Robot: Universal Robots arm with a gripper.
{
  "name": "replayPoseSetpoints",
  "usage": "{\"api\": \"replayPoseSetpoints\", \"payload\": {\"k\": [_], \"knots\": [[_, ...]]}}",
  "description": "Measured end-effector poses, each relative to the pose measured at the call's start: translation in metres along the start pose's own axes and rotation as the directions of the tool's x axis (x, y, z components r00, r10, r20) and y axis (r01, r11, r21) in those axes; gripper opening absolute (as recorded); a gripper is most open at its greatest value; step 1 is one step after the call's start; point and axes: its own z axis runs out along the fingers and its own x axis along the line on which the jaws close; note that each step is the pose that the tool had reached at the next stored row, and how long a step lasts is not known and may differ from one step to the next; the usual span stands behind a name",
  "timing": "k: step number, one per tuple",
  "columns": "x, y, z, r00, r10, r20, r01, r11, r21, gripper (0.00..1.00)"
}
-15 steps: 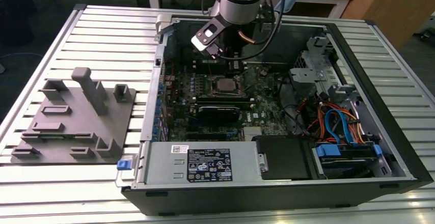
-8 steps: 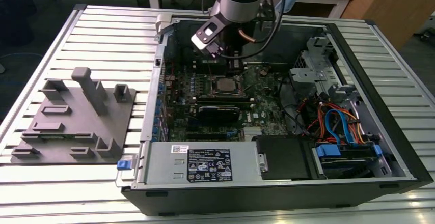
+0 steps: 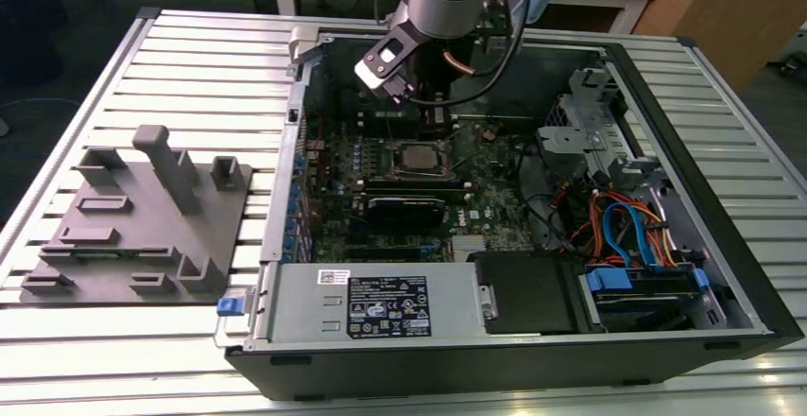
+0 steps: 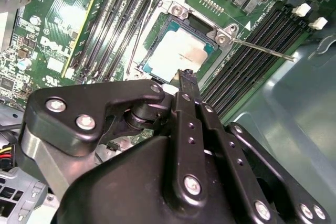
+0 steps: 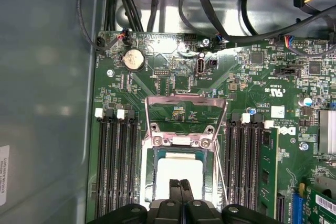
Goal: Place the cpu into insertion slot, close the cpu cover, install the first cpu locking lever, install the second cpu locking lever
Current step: 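Close the cpu cover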
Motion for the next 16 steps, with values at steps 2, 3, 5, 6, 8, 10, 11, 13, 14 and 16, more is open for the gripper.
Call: {"api": "replayPoseSetpoints", "payload": {"k": [2, 3, 5, 6, 8, 10, 11, 13, 14, 16], "knots": [[0.0000, 0.0000, -0.0002, 1.0000, 0.000, 0.0002, 0.000, 1.0000, 0.0001, 0.10], [0.0000, 0.0000, -0.0002, 1.0000, 0.000, 0.0002, 0.000, 1.0000, 0.0001, 0.10], [-0.0001, 0.0003, -0.0002, 1.0000, 0.000, 0.0002, 0.000, 1.0000, 0.0001, 0.10], [-0.0001, 0.0005, -0.0002, 1.0000, 0.000, 0.0003, 0.000, 1.0000, 0.0002, 0.10], [0.0000, 0.0010, -0.0001, 1.0000, 0.000, 0.0002, 0.000, 1.0000, 0.0001, 0.10], [0.0000, 0.0011, -0.0002, 1.0000, 0.000, 0.0002, 0.000, 1.0000, 0.0001, 0.10], [0.0000, 0.0011, -0.0002, 1.0000, 0.000, 0.0001, 0.000, 1.0000, 0.0000, 0.10], [0.0000, 0.0011, -0.0008, 1.0000, 0.000, 0.0003, 0.000, 1.0000, 0.0001, 0.10], [0.0000, 0.0011, -0.0009, 1.0000, 0.000, 0.0002, 0.000, 1.0000, 0.0001, 0.10], [0.0000, 0.0011, -0.0015, 1.0000, 0.000, 0.0004, 0.000, 1.0000, 0.0001, 0.10]]}}
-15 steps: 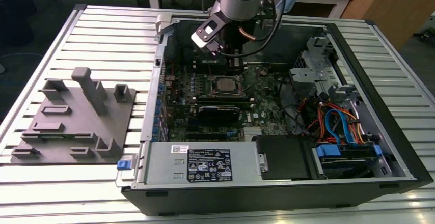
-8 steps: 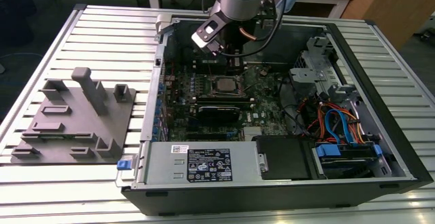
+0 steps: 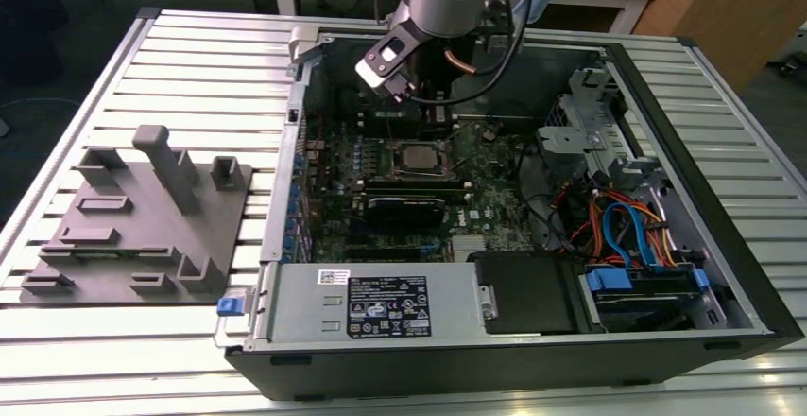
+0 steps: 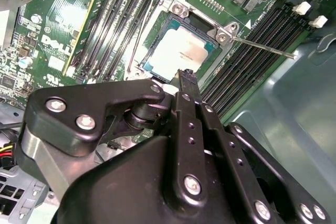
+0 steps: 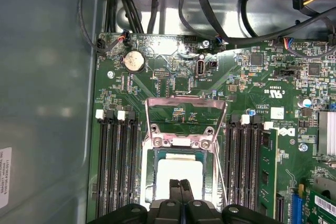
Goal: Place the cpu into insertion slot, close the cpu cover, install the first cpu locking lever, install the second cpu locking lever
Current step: 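Close the cpu cover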
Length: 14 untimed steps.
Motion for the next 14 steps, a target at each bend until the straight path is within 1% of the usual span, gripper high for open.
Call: {"api": "replayPoseSetpoints", "payload": {"k": [5, 14], "knots": [[0.0001, 0.0001, -0.0035, 1.0000, 0.000, -0.0002, 0.000, 1.0000, -0.0001, 0.10], [0.0004, 0.0003, -0.0132, 1.0000, 0.000, -0.0001, 0.000, 1.0000, -0.0001, 0.10]]}}
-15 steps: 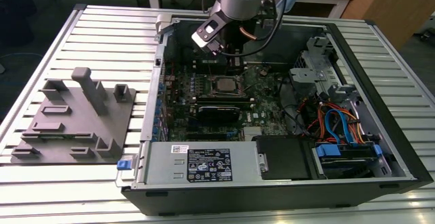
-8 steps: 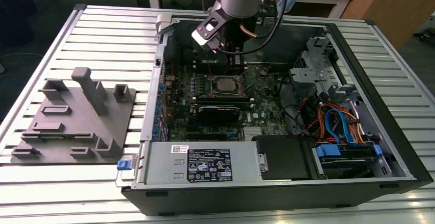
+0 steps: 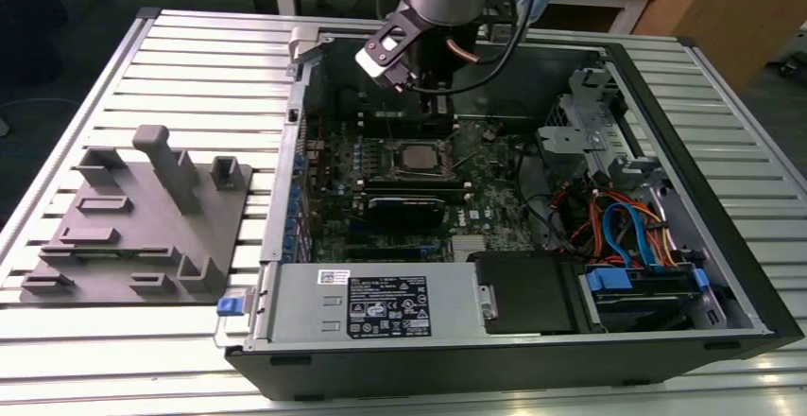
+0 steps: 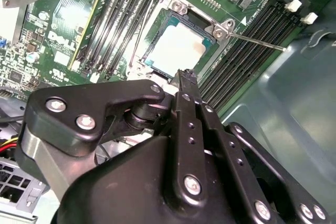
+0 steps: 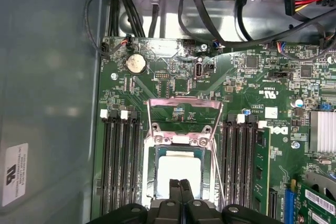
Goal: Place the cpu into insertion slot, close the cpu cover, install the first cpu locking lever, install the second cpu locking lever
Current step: 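Close the cpu cover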
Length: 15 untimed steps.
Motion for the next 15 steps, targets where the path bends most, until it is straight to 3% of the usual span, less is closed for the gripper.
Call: {"api": "replayPoseSetpoints", "payload": {"k": [5, 15], "knots": [[0.0001, 0.0001, -0.0031, 1.0000, 0.000, 0.0002, 0.000, 1.0000, 0.0001, 0.10], [0.0001, 0.0013, -0.0032, 1.0000, 0.000, 0.0025, 0.000, 1.0000, 0.0023, 0.10]]}}
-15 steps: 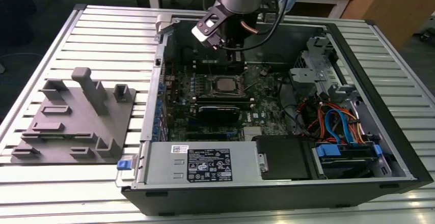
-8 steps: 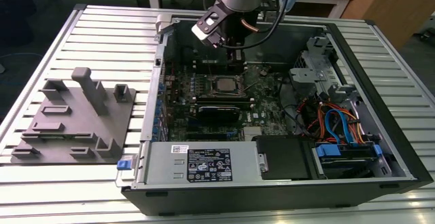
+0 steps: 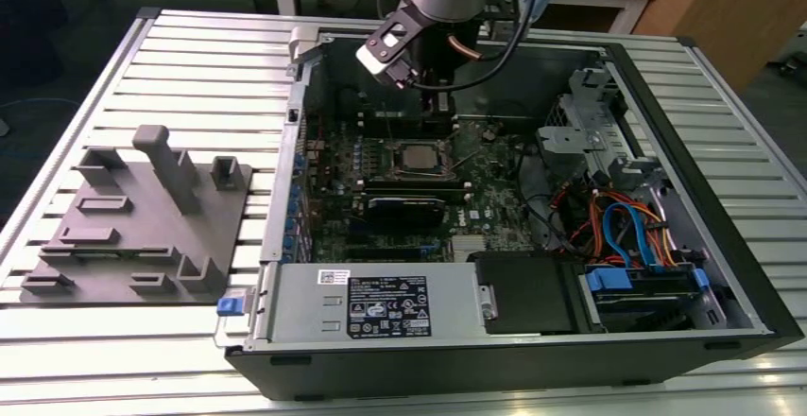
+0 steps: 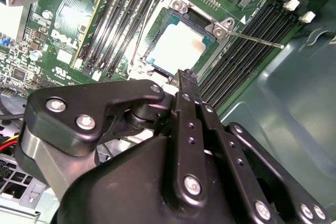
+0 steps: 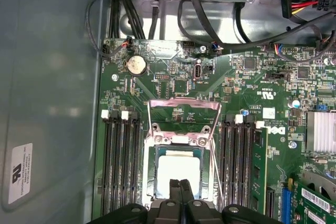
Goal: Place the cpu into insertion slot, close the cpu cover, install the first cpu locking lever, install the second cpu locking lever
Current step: 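Close the cpu cover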
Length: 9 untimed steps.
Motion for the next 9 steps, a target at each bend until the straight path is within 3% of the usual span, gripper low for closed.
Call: {"api": "replayPoseSetpoints", "payload": {"k": [9], "knots": [[0.0000, 0.0016, 0.0000, 1.0000, 0.000, 0.0000, 0.000, 1.0000, 0.0008, 0.10]]}}
